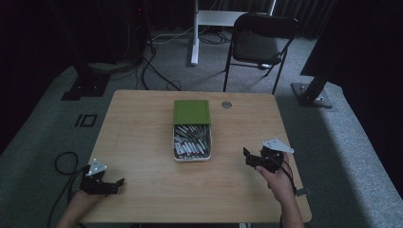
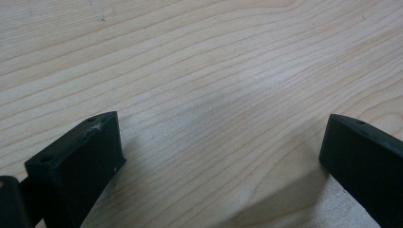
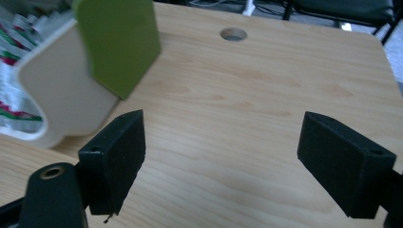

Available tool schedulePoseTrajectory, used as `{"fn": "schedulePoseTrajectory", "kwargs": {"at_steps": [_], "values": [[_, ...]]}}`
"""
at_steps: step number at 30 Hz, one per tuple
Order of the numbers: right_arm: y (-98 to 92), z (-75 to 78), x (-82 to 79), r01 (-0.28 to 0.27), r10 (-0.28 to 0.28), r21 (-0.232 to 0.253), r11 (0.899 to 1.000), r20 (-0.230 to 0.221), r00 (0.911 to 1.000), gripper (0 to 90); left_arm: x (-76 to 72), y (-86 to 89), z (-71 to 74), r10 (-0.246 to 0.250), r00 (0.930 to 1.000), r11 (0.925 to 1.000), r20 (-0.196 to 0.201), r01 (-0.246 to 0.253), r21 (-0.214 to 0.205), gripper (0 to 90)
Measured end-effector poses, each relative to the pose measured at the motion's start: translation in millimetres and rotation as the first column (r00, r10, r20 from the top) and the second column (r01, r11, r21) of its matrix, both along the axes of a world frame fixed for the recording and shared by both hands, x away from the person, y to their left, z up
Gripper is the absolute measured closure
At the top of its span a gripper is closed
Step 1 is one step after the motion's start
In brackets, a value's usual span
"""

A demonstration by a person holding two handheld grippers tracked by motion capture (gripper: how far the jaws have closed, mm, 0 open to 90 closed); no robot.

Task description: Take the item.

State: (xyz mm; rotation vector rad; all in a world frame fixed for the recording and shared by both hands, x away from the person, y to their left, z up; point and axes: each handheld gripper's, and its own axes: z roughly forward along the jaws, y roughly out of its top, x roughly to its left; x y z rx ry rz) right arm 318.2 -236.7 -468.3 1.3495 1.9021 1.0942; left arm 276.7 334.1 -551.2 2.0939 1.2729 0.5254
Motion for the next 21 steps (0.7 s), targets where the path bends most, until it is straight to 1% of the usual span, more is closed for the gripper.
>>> {"fn": "schedulePoseTrajectory", "kwargs": {"at_steps": [5,9,11,13,21], "values": [[14.8,8.0,3.7,-0.038,0.037,0.012,0.999,0.016,0.9992,16.5,0.0,0.0,0.0,0.0,1.0,1.0,0.0,0.0,0.0,1.4],[28.7,12.9,6.4,-0.075,0.075,0.014,0.997,0.027,0.9968,16.5,0.0,0.0,0.0,0.0,1.0,1.0,0.0,0.0,0.0,1.4],[35.3,14.6,7.5,-0.091,0.091,0.009,0.996,0.034,0.9953,18.9,0.0,0.0,0.0,0.0,1.0,1.0,0.0,0.0,0.0,1.4],[41.4,15.8,8.7,-0.102,0.102,0.013,0.995,0.038,0.9941,18.9,0.0,0.0,0.0,0.0,1.0,1.0,0.0,0.0,0.0,1.4],[67.1,20.8,11.5,-0.166,0.166,0.013,0.986,0.051,0.9849,19.2,0.0,-0.1,0.0,0.001,1.0,1.0,0.0,-0.001,0.0,1.4]]}}
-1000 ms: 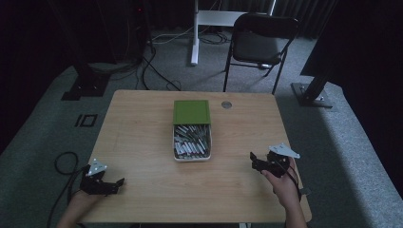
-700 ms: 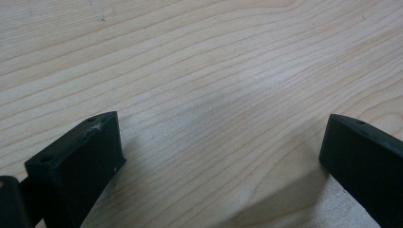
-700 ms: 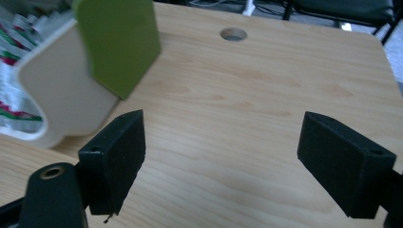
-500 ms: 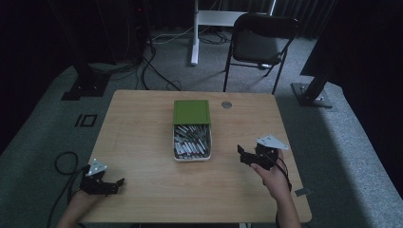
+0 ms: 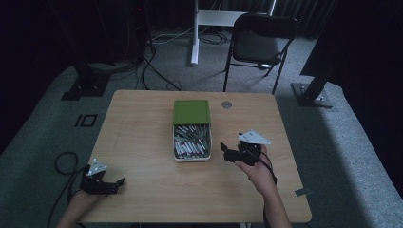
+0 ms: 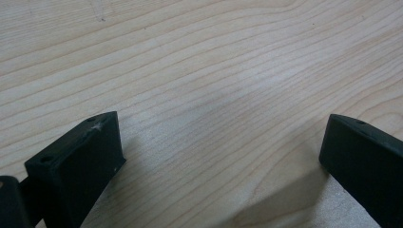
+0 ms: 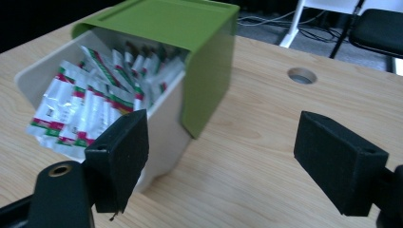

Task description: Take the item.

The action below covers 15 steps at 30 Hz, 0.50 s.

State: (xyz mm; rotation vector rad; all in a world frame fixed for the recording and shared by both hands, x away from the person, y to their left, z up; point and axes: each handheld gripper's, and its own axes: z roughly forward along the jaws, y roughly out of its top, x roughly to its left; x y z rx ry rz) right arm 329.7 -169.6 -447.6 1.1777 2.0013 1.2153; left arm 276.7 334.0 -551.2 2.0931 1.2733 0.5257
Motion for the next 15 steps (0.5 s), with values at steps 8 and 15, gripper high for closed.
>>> {"fn": "schedulePoseTrajectory", "kwargs": {"at_steps": [8,15], "values": [[24.5,1.9,4.2,-0.052,0.052,0.002,0.999,0.006,0.9986,20.8,0.1,0.0,0.0,0.0,1.0,1.0,0.001,0.0,0.001,1.3],[46.6,-0.6,7.8,-0.096,0.096,-0.007,0.995,0.01,0.9953,23.0,0.1,0.2,0.1,-0.002,1.0,1.0,0.0,0.002,0.002,1.4]]}}
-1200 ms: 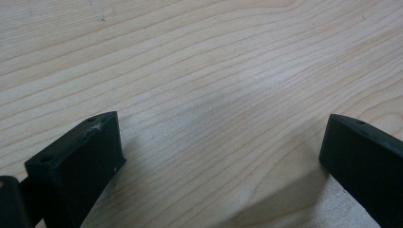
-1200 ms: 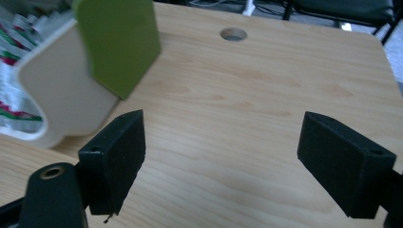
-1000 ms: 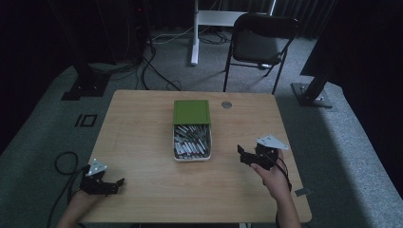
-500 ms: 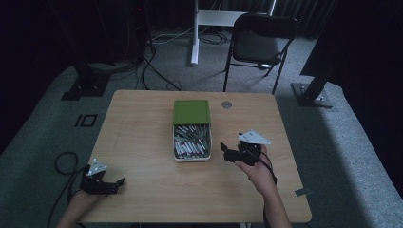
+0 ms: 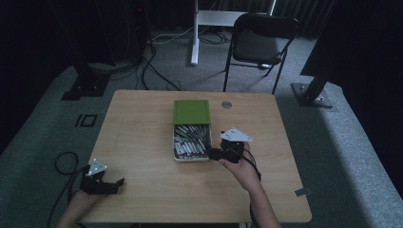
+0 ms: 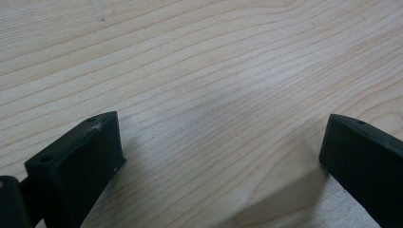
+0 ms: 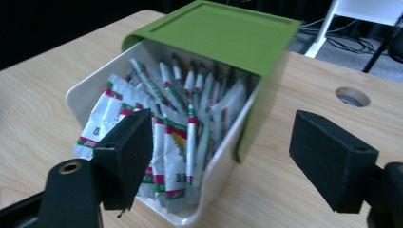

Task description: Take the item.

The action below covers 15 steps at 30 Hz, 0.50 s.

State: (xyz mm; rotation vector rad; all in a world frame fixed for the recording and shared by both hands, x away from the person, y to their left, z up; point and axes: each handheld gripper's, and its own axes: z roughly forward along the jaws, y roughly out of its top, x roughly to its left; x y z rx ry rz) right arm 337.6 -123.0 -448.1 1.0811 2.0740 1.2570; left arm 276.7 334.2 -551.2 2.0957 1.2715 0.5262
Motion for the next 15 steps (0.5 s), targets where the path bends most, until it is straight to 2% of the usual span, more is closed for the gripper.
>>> {"fn": "schedulePoseTrajectory", "kwargs": {"at_steps": [6,15], "values": [[13.5,-1.9,0.9,-0.022,0.022,-0.014,1.0,0.01,0.9997,27.6,0.0,-0.1,-0.1,0.002,1.0,1.0,0.001,-0.002,-0.002,1.4],[26.8,-10.4,1.9,-0.044,0.044,-0.024,0.999,-0.007,0.999,42.0,0.0,0.0,0.0,0.0,1.0,1.0,0.0,0.0,0.0,1.4]]}}
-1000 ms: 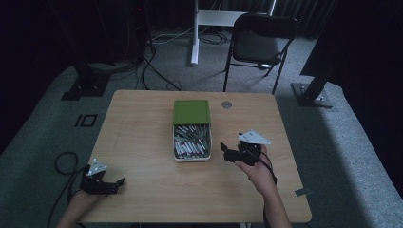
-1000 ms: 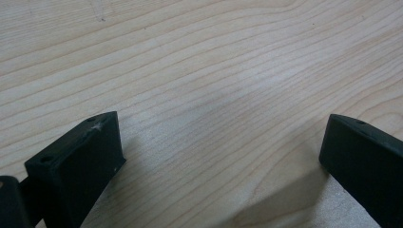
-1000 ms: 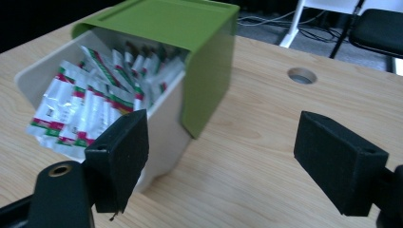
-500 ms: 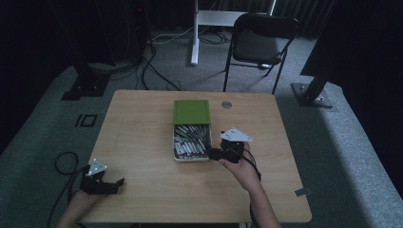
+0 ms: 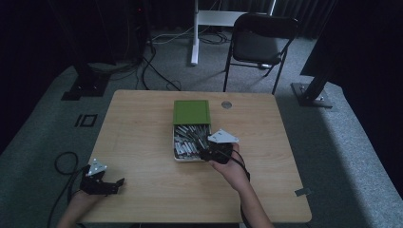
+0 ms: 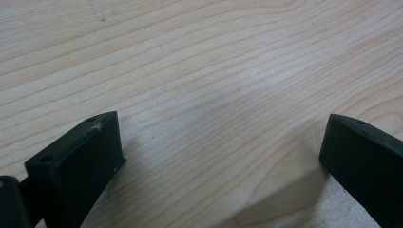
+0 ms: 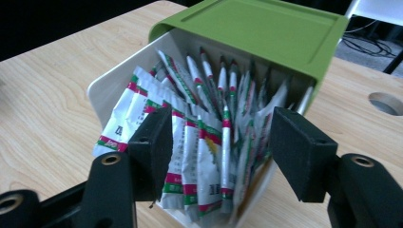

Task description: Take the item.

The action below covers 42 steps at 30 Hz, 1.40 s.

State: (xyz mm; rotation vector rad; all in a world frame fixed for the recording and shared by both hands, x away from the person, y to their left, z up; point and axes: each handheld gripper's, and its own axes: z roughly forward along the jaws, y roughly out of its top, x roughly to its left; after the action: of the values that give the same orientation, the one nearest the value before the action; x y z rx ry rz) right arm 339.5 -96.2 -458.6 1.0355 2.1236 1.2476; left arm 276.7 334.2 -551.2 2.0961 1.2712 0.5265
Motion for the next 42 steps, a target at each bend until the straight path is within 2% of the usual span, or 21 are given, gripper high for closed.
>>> {"fn": "schedulePoseTrajectory", "kwargs": {"at_steps": [2,3,7,9,14,21,26,33,42], "values": [[1.8,-2.7,0.4,-0.004,0.004,-0.015,1.0,0.008,1.0,45.7,0.0,-0.1,-0.1,0.001,1.0,1.0,0.001,-0.001,-0.002,1.3],[2.3,-4.1,1.0,-0.014,0.014,-0.01,1.0,0.009,0.9999,52.8,-0.1,-0.2,-0.1,0.002,1.0,1.0,0.0,-0.002,-0.003,1.4],[5.3,-10.5,2.4,-0.023,0.022,-0.02,1.0,-0.032,0.9992,57.8,-0.1,-0.2,-0.1,0.002,1.0,1.0,0.0,-0.002,-0.003,1.4],[6.9,-13.0,2.4,-0.031,0.031,-0.022,0.999,-0.032,0.999,64.2,-0.1,-0.2,-0.1,0.003,1.0,1.0,0.001,-0.003,-0.004,1.3],[12.2,-19.6,3.9,-0.021,0.018,-0.068,0.997,-0.035,0.9992,71.2,0.0,-0.2,-0.1,0.002,1.0,1.0,0.0,-0.002,-0.003,1.4],[20.3,-31.7,5.0,-0.012,0.006,-0.119,0.993,-0.052,0.9986,73.6,0.0,-0.1,-0.1,0.002,1.0,1.0,0.0,-0.002,-0.003,1.4],[22.6,-35.3,6.1,0.007,-0.013,-0.121,0.993,-0.053,0.9985,76.6,0.0,-0.1,0.0,0.001,1.0,1.0,0.0,-0.001,-0.002,1.4],[29.6,-39.7,6.1,0.049,-0.056,-0.148,0.988,-0.048,0.9973,74.3,0.0,0.0,0.0,0.0,1.0,1.0,0.0,0.0,-0.002,1.4],[38.1,-44.3,6.6,0.091,-0.098,-0.236,0.968,-0.018,0.9951,75.2,0.0,0.0,0.0,0.001,1.0,1.0,-0.001,-0.001,-0.001,1.4]]}}
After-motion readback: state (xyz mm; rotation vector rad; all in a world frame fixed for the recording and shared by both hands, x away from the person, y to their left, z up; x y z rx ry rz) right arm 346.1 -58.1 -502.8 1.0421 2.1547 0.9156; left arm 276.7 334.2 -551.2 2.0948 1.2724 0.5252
